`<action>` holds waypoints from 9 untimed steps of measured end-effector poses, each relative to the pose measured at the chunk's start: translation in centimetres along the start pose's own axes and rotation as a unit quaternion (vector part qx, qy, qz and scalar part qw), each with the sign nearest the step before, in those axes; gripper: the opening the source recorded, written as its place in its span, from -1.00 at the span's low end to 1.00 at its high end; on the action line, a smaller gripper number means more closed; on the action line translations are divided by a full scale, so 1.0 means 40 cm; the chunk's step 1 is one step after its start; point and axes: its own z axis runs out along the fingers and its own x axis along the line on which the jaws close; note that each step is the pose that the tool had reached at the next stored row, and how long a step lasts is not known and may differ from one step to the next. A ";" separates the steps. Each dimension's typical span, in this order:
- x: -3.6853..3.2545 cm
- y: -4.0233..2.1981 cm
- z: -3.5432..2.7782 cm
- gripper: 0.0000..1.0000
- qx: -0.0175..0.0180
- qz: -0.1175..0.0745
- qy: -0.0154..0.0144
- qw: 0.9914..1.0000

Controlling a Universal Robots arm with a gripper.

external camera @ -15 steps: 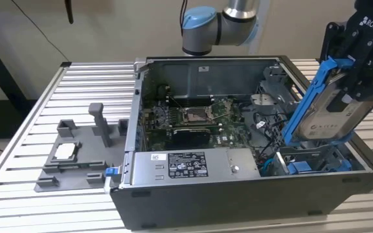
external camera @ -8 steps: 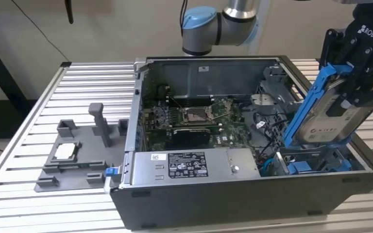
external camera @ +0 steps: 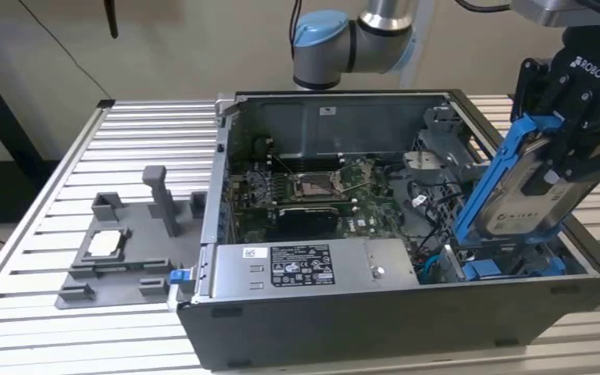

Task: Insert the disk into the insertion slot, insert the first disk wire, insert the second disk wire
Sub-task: 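Insert the disk into the insertion slot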

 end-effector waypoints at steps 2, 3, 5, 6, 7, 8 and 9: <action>0.001 -0.003 0.007 -0.35 0.000 0.000 0.000 1.000; 0.001 -0.004 0.011 -0.35 0.000 0.000 0.000 1.000; 0.002 -0.006 0.020 -0.35 0.000 0.000 -0.001 1.000; 0.002 -0.007 0.024 -0.35 0.000 0.000 -0.001 1.000; 0.002 -0.008 0.027 -0.35 0.000 0.000 -0.001 1.000; 0.002 -0.009 0.030 -0.35 0.000 0.000 -0.001 1.000; 0.003 -0.009 0.033 -0.35 0.000 0.000 -0.001 1.000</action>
